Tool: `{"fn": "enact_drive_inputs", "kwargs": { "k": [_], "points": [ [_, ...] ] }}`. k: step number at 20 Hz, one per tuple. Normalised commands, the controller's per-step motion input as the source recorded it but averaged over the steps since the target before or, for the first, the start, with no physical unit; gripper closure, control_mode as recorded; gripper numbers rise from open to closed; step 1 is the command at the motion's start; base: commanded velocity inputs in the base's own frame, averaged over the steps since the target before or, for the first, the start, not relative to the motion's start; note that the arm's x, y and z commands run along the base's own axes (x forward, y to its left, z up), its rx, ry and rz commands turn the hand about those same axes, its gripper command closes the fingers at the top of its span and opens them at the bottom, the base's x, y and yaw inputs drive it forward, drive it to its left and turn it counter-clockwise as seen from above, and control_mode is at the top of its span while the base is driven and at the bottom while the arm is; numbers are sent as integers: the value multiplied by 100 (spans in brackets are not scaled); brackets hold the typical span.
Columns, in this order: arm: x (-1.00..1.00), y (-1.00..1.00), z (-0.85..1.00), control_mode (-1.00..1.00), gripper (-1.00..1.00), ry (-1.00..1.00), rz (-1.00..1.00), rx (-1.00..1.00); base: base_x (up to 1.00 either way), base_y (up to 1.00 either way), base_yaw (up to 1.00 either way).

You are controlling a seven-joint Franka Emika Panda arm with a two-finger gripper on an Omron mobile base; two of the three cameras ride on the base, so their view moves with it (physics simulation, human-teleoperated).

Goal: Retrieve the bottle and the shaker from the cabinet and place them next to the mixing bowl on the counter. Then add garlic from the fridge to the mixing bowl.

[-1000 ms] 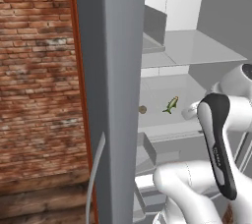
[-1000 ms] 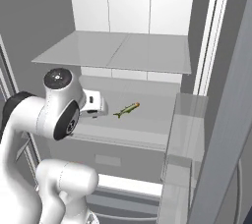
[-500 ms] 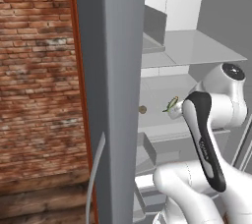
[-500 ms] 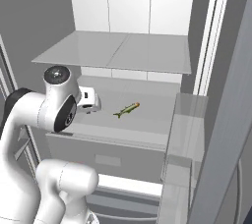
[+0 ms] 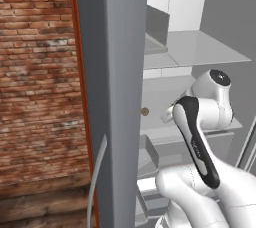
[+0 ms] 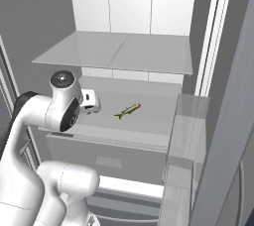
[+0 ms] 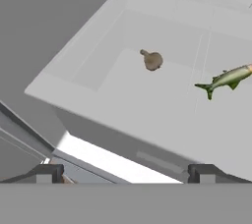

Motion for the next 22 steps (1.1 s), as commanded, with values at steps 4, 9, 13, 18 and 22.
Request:
{"fn": "enact_drive_inputs", "kwargs": {
  "k": [4,9,13,18,22],
  "points": [
    [36,0,-17,-100,-100,0,3,0,0,0,0],
    [35,0,-17,-100,-100,0,1,0,0,0,0],
    [32,0,-18,-100,-100,0,0,0,0,0,0],
    [39,2,-16,-100,-100,0,0,0,0,0,0],
    [39,5,-17,-100,-100,0,0,0,0,0,0]
  ]
}}
